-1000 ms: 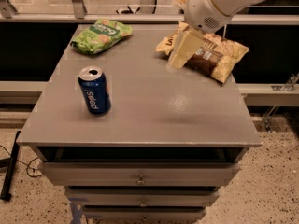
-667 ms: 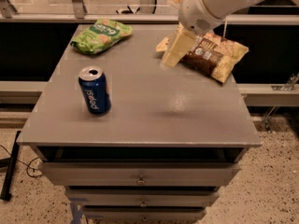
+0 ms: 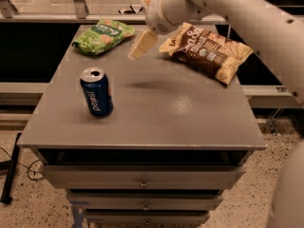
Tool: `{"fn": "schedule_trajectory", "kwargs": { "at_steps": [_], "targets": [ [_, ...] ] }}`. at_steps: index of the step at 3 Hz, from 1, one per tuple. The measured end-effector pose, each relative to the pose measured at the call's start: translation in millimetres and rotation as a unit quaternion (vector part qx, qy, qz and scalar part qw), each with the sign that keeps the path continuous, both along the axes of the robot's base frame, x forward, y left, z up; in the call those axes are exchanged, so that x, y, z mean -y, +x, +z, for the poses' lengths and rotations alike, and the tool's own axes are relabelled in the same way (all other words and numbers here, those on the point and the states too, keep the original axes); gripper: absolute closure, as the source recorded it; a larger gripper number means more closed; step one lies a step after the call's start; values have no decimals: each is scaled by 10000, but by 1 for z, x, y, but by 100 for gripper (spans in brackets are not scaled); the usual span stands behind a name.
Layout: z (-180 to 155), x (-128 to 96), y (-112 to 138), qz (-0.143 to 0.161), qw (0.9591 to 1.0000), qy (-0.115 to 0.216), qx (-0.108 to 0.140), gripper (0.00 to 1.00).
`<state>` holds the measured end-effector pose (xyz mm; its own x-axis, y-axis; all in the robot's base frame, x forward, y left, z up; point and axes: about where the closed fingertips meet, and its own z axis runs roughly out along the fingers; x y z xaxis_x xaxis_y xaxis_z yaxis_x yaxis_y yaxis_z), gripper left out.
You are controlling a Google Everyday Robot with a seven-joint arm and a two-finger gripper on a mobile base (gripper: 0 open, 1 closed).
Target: Pick green rice chip bag
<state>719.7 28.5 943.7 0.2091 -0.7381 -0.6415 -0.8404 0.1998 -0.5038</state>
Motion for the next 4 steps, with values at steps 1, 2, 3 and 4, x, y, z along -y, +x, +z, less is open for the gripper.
{"fn": "schedule_trajectory", "kwargs": {
  "at_steps": [1, 2, 3, 4],
  "targets": [
    [-24, -49, 41, 76, 9981, 582, -183, 0],
    [-36, -88, 65, 113, 9922, 1177, -405, 0],
    [-42, -119, 82, 93, 9832, 1714, -615, 0],
    [-52, -143, 89, 25, 9830, 1709, -669, 0]
  ]
}}
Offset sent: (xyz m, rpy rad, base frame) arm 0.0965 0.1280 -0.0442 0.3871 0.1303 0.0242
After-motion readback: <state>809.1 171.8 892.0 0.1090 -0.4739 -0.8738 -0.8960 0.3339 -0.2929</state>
